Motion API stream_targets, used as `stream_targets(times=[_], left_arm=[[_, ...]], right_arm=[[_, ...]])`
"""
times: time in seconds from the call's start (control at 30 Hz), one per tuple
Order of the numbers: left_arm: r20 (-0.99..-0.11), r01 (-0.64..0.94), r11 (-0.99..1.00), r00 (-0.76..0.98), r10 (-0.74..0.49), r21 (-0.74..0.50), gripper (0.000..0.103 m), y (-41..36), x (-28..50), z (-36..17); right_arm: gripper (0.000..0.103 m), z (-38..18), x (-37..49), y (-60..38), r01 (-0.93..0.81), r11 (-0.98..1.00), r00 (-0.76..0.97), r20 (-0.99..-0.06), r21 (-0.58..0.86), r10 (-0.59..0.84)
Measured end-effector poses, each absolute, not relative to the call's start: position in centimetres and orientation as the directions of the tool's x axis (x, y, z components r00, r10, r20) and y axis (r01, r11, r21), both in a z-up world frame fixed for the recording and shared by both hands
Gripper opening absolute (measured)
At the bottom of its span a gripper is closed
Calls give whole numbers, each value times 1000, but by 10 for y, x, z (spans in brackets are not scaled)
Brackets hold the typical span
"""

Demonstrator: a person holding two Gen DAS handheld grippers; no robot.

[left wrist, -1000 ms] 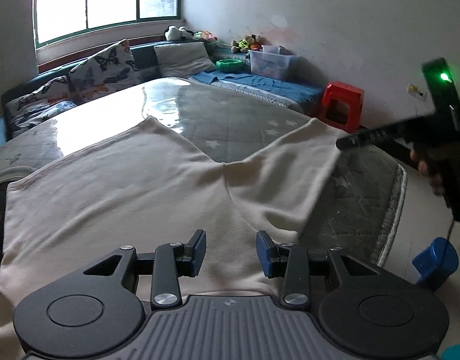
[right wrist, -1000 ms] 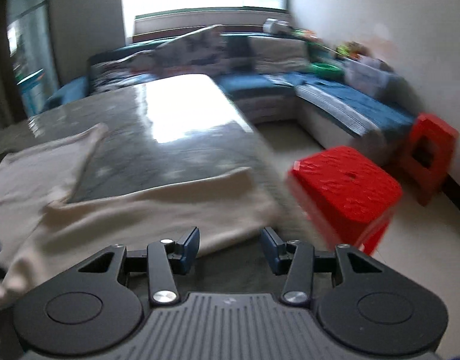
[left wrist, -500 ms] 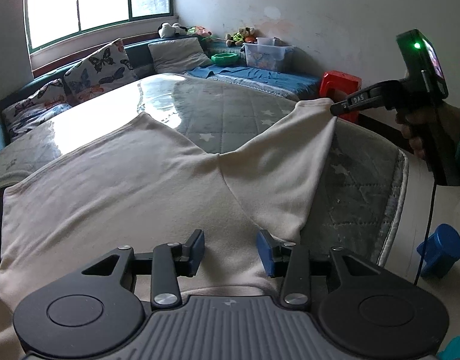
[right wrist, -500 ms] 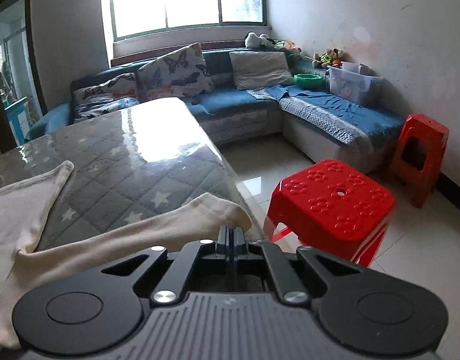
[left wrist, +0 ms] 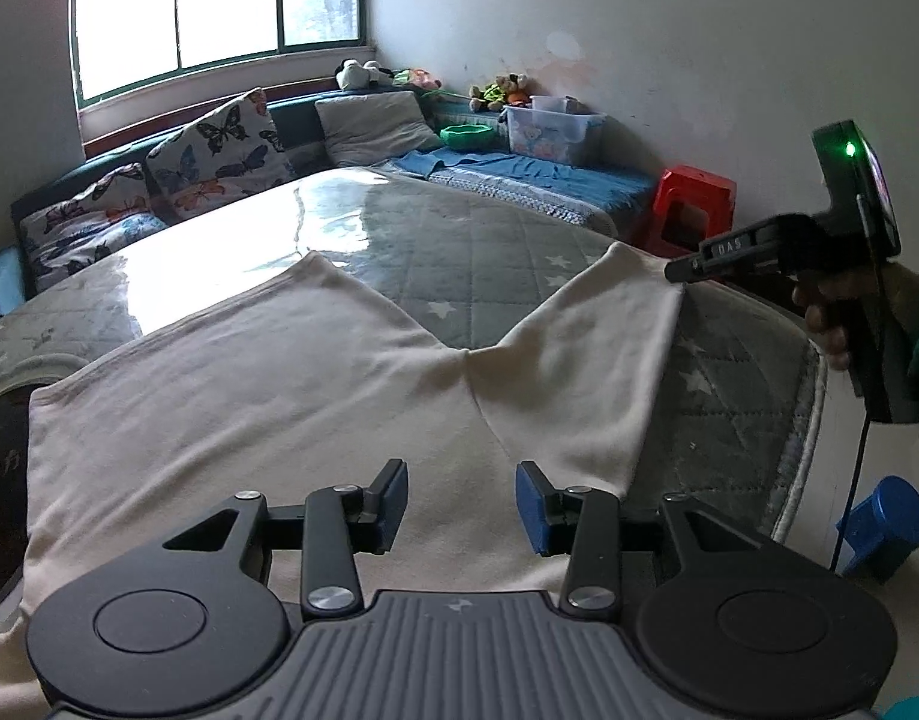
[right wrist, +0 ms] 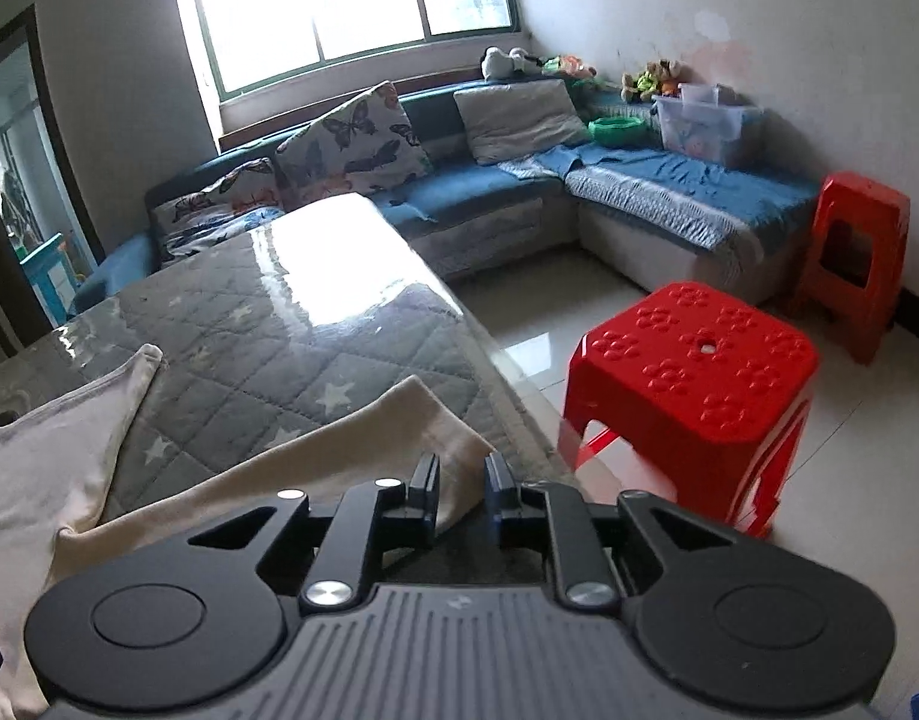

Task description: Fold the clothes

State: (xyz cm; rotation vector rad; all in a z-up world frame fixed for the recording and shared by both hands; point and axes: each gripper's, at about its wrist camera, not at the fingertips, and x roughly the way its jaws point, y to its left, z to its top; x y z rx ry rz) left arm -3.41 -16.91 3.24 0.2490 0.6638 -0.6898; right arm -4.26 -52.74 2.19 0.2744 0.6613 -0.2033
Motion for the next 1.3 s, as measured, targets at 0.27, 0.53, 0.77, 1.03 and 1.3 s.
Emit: stream_targets(times=[0.27, 0.53, 0.77, 1.03, 1.3], left_arm=[[-640, 662, 749, 568, -518, -19, 43, -176, -30, 28], [-639, 661, 750, 565, -522, -29, 46, -179, -29, 23], [-629, 662, 749, 569, -529, -31, 46, -177, -28, 29], [-638, 672, 740, 555, -534, -35, 46, -183, -25, 27], [-641, 689, 724, 537, -549, -43, 49, -187, -26, 19]], right_arm=[[1, 31, -45, -524, 267, 949, 794, -597, 167, -118], [4, 49, -49, -522, 226, 957, 815, -573, 184, -83], [37, 29, -40, -516, 279, 951, 782, -606, 134, -144], [7, 16, -31, -512, 276, 950, 784, -607, 147, -134], [7, 73, -48, -508, 202, 960, 865, -495, 191, -84]])
